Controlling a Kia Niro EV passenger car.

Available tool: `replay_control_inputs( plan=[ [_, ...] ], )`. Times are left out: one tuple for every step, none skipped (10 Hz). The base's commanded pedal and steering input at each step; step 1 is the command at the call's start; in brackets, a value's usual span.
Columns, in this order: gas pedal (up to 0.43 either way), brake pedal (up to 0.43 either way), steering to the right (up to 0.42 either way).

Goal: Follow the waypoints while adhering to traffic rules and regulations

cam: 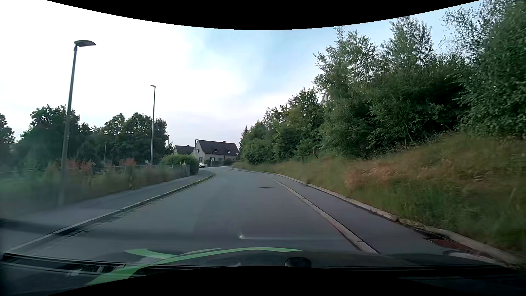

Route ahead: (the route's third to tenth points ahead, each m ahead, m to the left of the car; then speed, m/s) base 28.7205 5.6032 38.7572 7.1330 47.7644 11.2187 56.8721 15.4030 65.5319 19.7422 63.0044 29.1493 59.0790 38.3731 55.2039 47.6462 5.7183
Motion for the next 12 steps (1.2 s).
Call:
replay_control_inputs(
  plan=[
    [0.157, 0.000, -0.031],
    [0.169, 0.000, -0.031],
    [0.169, 0.000, -0.032],
    [0.169, 0.000, -0.034],
    [0.169, 0.000, -0.035],
    [0.177, 0.000, -0.035],
    [0.177, 0.000, -0.035],
    [0.177, 0.000, -0.035],
    [0.177, 0.000, -0.035],
    [0.177, 0.000, -0.035],
    [0.177, 0.000, -0.034],
    [0.177, 0.000, -0.030]
  ],
)
